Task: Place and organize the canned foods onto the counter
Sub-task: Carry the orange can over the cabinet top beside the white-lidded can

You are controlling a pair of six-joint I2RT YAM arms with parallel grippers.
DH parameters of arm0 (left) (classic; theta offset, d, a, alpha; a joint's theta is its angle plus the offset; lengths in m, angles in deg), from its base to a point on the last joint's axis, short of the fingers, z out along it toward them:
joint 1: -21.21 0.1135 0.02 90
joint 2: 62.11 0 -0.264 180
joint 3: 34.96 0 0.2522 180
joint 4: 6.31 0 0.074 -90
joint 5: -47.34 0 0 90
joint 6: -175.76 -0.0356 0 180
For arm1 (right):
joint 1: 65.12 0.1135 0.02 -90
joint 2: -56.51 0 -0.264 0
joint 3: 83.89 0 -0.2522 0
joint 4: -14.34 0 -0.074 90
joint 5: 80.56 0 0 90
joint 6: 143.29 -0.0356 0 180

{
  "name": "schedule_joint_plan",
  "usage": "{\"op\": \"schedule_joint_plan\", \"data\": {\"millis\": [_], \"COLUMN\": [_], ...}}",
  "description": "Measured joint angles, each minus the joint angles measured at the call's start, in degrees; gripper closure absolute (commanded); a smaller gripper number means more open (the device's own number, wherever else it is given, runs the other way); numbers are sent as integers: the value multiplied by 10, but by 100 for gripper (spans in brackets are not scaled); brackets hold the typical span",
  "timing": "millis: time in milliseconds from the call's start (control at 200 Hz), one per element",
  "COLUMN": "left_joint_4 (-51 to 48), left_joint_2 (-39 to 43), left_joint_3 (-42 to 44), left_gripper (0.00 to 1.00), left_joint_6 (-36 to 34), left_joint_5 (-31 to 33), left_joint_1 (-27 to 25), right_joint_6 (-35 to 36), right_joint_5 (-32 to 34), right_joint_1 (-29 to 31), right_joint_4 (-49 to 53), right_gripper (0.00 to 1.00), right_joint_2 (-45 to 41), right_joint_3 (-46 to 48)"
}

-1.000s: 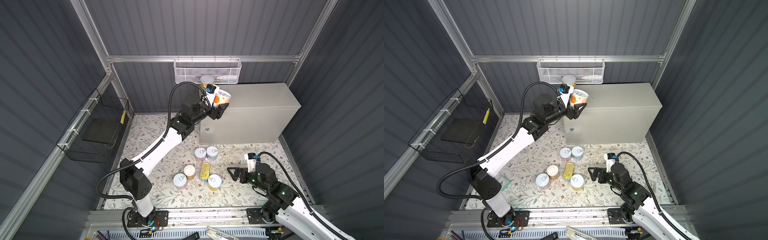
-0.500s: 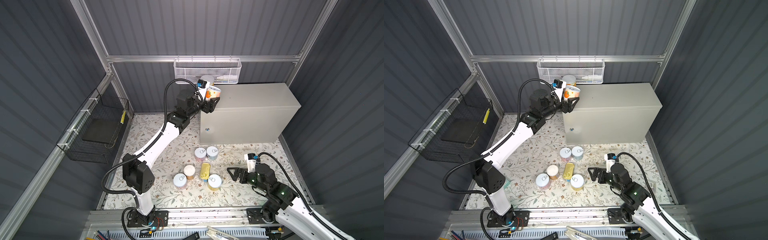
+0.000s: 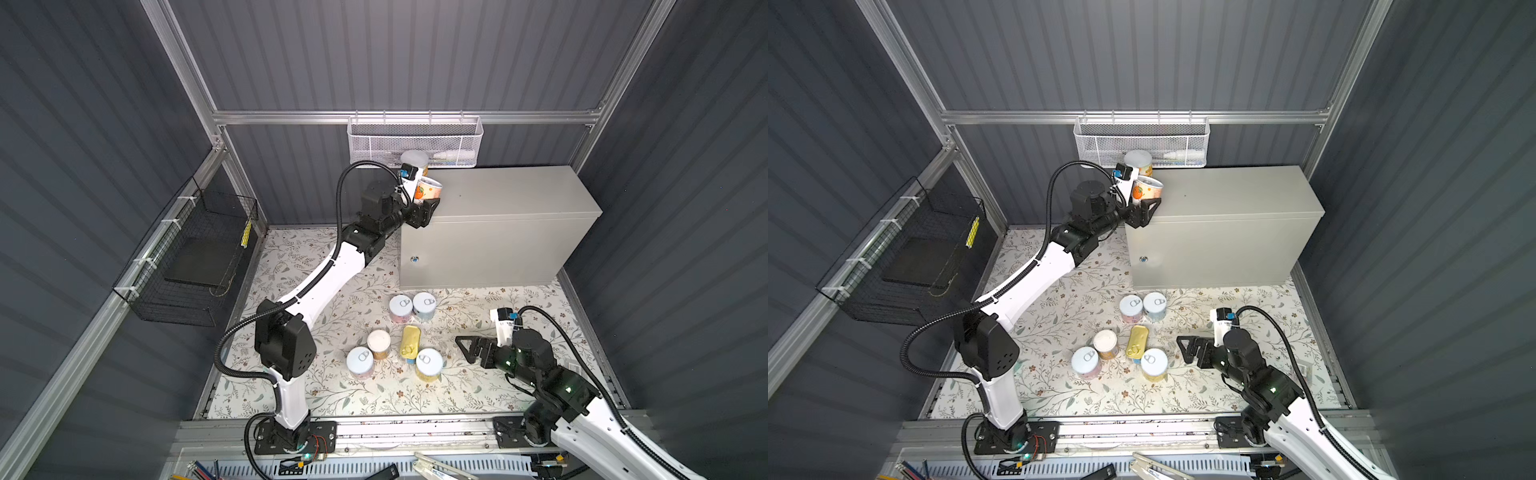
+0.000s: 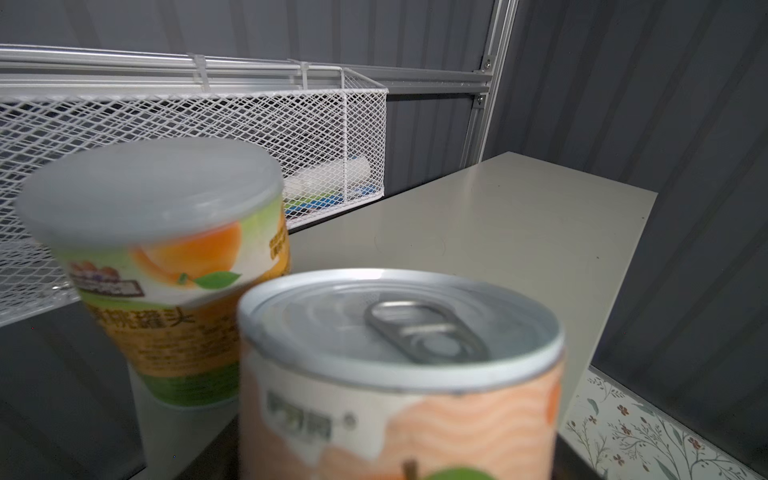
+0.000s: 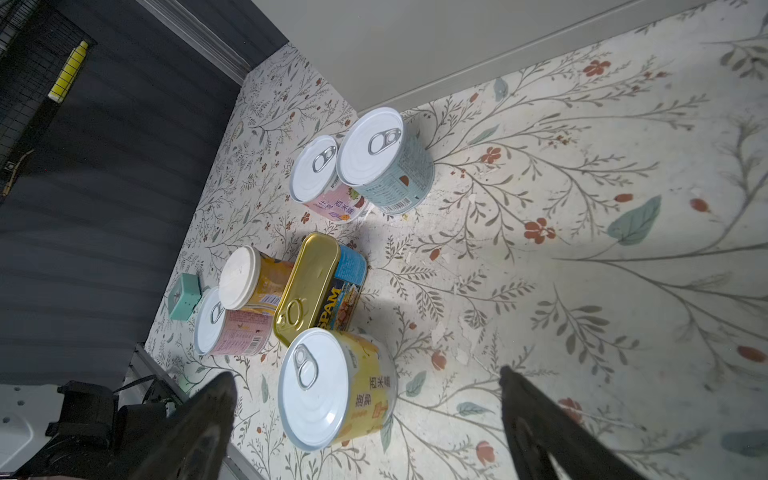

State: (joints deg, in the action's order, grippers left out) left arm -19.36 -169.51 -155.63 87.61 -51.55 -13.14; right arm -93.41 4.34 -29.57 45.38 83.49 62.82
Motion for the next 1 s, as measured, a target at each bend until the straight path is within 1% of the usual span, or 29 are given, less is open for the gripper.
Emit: {"op": "schedule_joint_plan", "data": {"millis": [50,205,230,250,285,300,315,570,780,1000], "left_joint_4": [-1,-1,-1,-1,-1,-1,0,-9,-38,-68], "left_joint_2": [0,0,0,0,0,0,0,-1,-18,-23], "left_joint_3": [0,0,0,0,0,0,0,-1,-27,-43], "left_gripper": [28,23,20,17,8,2,0,0,0,0], "left_joint_6": [0,-3,-4,-5,-8,-7,-12,-13,-12,-13], "left_joint_5": [3,9,10,12,15,16,16,30,41,49], "left_joint_1": [0,0,0,0,0,0,0,0,0,-1], "right_joint_6": [0,0,0,0,0,0,0,0,0,0], "right_joint_5": [0,0,0,0,0,0,0,-1,-10,-13], "right_joint_1": [0,0,0,0,0,0,0,0,0,0], "right_joint_4": [1,1,1,1,1,1,2,-2,-9,-11], "right_gripper": [1,1,1,1,1,1,1,1,1,1], "right_joint_2": [0,1,2,2,2,3,3,13,32,31], "right_joint_3": [0,0,0,0,0,0,1,2,2,5]}}
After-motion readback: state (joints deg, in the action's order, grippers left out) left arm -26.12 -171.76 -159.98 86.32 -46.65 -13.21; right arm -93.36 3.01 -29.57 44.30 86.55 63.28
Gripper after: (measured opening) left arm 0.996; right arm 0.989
